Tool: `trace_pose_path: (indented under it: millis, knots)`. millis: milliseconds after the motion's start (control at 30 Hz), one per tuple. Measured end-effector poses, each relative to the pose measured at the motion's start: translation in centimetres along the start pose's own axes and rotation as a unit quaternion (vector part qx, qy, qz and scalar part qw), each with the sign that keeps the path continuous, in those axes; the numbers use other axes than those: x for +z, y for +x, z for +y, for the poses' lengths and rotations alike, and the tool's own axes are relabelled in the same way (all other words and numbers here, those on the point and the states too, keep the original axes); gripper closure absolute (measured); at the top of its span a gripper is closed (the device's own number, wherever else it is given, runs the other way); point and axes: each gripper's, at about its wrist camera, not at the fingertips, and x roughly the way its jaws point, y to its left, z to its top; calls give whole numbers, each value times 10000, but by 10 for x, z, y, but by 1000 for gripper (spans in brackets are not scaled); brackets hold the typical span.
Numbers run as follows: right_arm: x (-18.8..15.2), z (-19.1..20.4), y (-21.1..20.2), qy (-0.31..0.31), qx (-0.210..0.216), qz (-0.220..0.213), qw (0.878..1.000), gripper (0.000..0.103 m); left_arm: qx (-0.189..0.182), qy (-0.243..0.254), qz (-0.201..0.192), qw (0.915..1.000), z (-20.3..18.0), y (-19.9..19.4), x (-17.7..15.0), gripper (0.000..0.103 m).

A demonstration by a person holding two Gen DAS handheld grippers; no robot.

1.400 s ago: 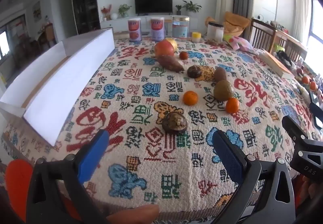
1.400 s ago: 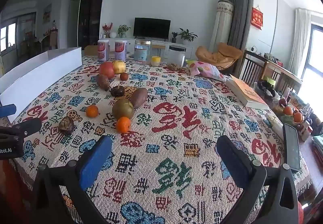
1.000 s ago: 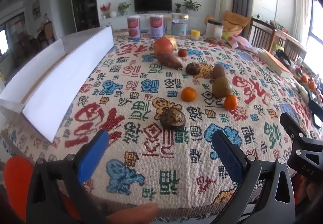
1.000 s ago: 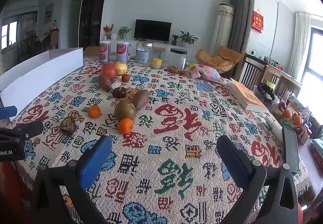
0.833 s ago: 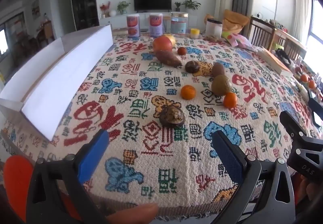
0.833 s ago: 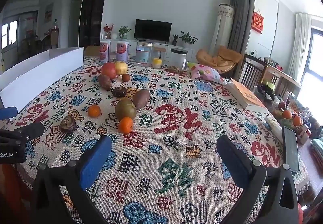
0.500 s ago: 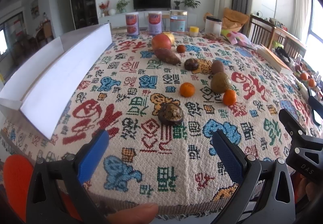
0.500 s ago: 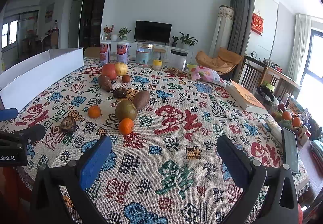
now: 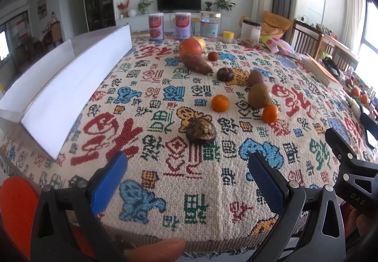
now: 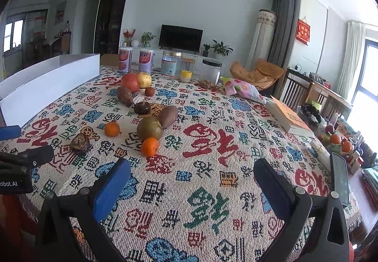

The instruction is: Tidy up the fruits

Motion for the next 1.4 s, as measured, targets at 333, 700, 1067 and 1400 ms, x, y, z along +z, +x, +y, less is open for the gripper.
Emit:
trace_pose_path:
  millis: [333,700,1067,1400]
  knots:
    - [0,0,-3,-35,-55,-217,9997,0,-33,17,-240,9997,-2,-3,-2,1]
    - [-8,7,5,-168,18,-148,9997,0,97,141,-326,9993,-3,3,-9,1]
    - [-11,11,11,-252,55,-70,9996,0,109,182,-323,9993,-4,5,-12,1]
    - [-13,13,12,-265,75,-37,9996,0,93,218,-330,9992,-6,4,-13,1]
